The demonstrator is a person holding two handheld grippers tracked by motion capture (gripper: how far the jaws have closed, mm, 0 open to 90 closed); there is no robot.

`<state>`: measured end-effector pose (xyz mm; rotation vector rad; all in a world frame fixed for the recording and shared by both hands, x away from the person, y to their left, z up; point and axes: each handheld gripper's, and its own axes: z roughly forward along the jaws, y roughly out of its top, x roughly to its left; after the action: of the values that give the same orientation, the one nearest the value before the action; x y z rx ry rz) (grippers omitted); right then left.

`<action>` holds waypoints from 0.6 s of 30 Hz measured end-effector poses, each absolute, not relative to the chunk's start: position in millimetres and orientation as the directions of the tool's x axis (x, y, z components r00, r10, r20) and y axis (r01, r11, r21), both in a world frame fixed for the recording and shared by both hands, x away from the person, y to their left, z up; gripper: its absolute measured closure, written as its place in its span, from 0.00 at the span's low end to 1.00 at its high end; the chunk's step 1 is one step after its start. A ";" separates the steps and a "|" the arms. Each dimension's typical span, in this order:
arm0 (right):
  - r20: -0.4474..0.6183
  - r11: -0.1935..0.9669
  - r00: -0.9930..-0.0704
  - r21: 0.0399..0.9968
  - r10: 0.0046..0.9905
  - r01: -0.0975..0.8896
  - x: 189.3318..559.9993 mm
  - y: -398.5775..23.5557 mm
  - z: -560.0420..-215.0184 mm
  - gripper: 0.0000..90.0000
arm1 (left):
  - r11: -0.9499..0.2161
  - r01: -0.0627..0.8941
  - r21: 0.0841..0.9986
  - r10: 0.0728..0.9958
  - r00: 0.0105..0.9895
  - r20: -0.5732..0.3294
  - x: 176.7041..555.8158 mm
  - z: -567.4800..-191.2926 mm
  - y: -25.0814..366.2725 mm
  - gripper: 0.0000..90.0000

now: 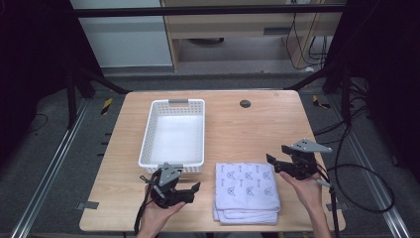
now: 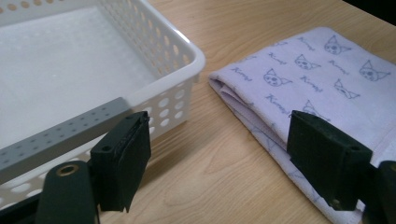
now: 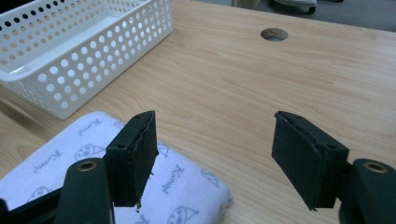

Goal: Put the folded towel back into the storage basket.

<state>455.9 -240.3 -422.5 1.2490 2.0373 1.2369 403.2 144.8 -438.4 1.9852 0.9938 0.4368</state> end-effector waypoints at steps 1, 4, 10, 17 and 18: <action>0.075 0.193 -0.493 0.861 0.867 0.470 455.7 -240.7 -423.9 0.35 | -0.326 0.482 0.813 0.777 0.626 -0.060 403.2 -439.2 142.2 0.24; 0.072 0.199 -0.492 0.856 0.867 0.477 455.2 -241.9 -428.2 0.34 | -0.340 0.481 0.808 0.767 0.639 -0.057 403.4 -441.1 134.9 0.24; 0.076 0.206 -0.497 0.849 0.864 0.487 454.3 -243.3 -435.2 0.34 | -0.356 0.481 0.801 0.754 0.655 -0.058 402.9 -445.5 120.9 0.24; 0.076 0.225 -0.508 0.834 0.858 0.505 454.1 -239.3 -443.5 0.36 | -0.378 0.486 0.788 0.738 0.672 -0.060 403.1 -451.6 109.3 0.25; 0.076 0.229 -0.510 0.830 0.857 0.508 454.2 -238.7 -444.6 0.36 | -0.379 0.486 0.788 0.737 0.673 -0.060 403.1 -452.7 107.8 0.25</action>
<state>454.2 -238.7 -444.6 1.2573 2.1109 1.1910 403.1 107.8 -452.7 2.0532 0.9423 0.3836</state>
